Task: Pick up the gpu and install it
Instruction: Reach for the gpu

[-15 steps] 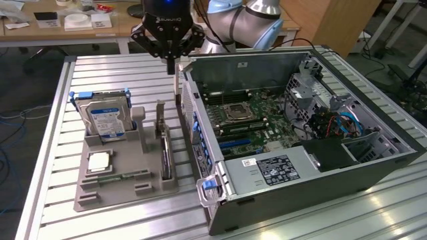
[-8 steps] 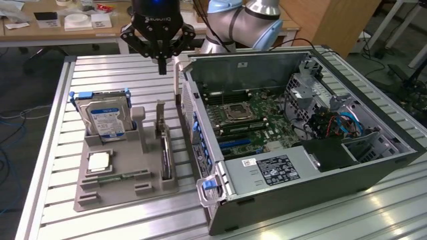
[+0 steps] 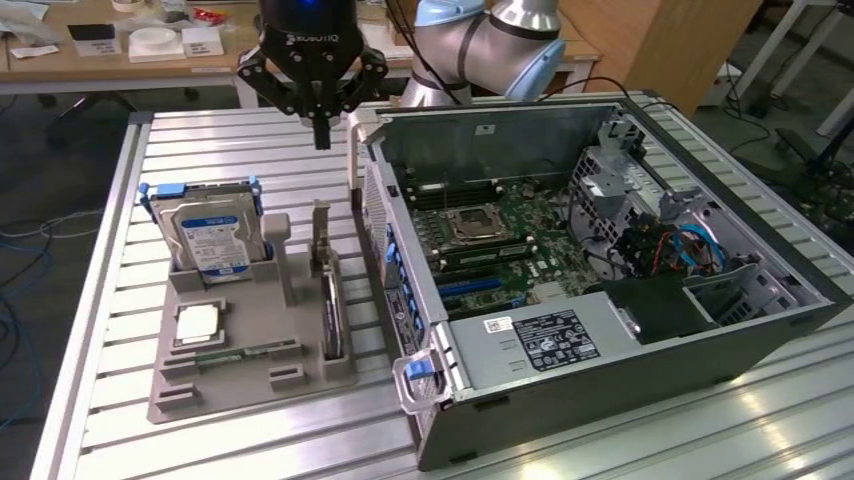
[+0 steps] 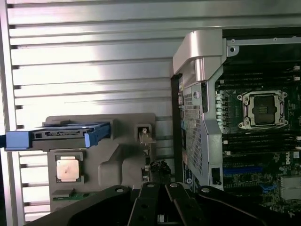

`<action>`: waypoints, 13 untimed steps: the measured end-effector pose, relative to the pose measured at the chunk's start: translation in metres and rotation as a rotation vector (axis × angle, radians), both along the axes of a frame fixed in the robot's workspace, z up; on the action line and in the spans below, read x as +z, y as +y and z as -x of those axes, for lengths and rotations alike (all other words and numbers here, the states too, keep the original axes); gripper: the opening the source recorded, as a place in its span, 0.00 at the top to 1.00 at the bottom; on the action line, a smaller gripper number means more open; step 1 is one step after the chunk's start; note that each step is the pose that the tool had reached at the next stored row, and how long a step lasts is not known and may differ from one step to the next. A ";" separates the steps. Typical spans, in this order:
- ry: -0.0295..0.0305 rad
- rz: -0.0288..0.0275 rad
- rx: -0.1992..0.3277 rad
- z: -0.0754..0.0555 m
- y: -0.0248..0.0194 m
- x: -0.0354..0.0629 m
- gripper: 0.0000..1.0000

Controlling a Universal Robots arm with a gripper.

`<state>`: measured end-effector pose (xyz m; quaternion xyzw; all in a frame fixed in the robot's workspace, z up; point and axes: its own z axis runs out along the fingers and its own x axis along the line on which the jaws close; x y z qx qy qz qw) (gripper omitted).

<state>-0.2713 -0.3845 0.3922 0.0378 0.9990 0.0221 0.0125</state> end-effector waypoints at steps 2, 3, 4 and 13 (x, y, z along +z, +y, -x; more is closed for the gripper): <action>0.0000 0.0000 0.000 0.000 -0.0033 0.0000 0.89; -0.0001 -0.0001 0.000 0.000 -0.0055 -0.0001 0.89; 0.0000 0.0000 0.000 0.001 -0.0081 0.0000 0.89; 0.0000 0.0000 0.000 0.003 -0.0299 0.0000 0.89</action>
